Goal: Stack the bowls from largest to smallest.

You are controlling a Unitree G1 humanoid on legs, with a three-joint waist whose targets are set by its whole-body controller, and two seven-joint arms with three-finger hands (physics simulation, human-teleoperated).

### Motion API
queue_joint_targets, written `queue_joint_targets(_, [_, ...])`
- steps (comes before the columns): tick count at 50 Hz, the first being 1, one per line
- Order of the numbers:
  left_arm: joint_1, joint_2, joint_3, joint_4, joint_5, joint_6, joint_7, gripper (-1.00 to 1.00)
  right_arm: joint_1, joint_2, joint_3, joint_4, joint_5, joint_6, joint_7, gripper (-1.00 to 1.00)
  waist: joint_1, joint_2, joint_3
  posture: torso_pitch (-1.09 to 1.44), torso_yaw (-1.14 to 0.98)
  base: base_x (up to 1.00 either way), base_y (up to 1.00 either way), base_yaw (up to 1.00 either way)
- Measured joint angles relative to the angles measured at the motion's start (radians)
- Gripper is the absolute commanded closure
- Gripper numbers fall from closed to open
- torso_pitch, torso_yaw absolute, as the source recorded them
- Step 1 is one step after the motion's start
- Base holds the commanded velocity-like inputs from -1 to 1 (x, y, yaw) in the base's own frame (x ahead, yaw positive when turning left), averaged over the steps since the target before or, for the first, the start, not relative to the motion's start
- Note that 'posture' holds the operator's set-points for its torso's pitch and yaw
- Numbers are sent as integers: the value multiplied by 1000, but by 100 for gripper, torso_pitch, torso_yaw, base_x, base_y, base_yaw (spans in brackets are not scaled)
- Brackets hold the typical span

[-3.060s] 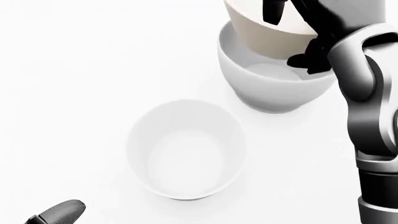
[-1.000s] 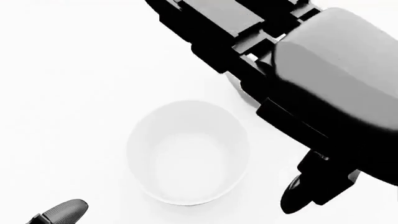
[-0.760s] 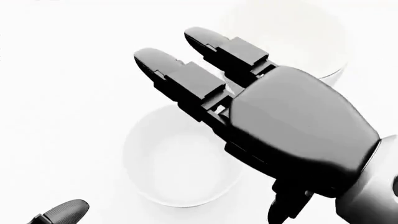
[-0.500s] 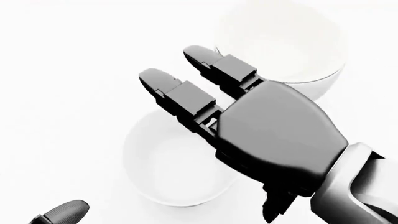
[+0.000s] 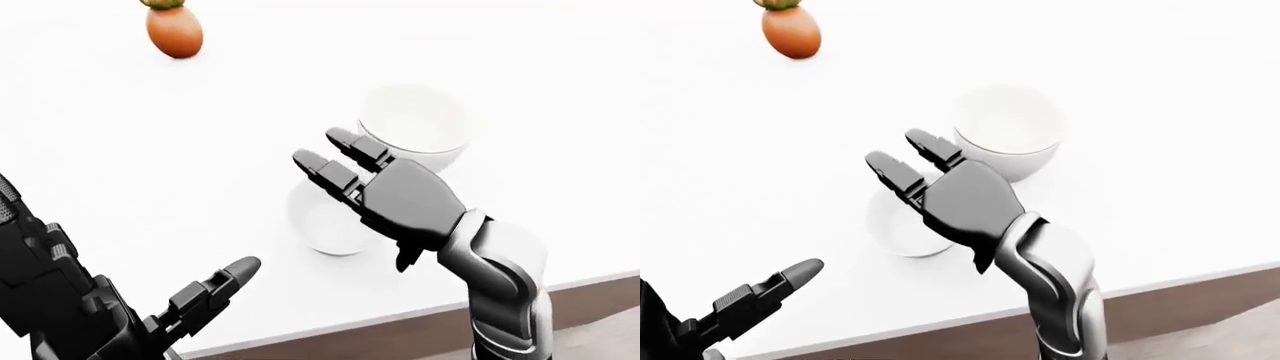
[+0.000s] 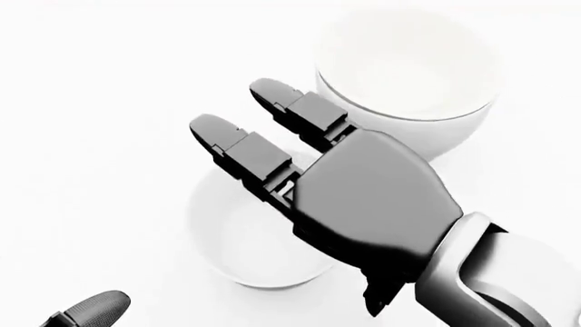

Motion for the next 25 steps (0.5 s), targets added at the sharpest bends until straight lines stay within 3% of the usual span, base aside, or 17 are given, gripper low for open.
queue_joint_targets(6, [3, 1, 1, 1, 1, -4, 4, -100, 7, -3, -14, 46, -31, -46, -73, -100, 1, -7, -9, 0, 0, 0, 0, 0])
queue_joint_targets(7, [2, 1, 2, 2, 1, -5, 5, -100, 8, -3, -17, 49, -39, -52, -82, 100, 2, -7, -10, 0, 0, 0, 0, 0])
queue_joint_targets(11, [1, 0, 3, 1, -1, -4, 6, -100, 34, -12, -21, 72, -50, -62, -47, 100, -1, -10, -5, 0, 0, 0, 0, 0])
queue_joint_targets(20, [7, 0, -2, -3, 2, -6, 5, -100, 25, -4, -16, 94, -56, -56, -99, 100, 9, -1, 9, 0, 0, 0, 0, 0])
queue_joint_targets(25, [2, 1, -2, -1, 1, -3, 3, -100, -64, 1, -16, 74, -38, -18, -64, 100, 6, 3, 23, 0, 0, 0, 0, 0])
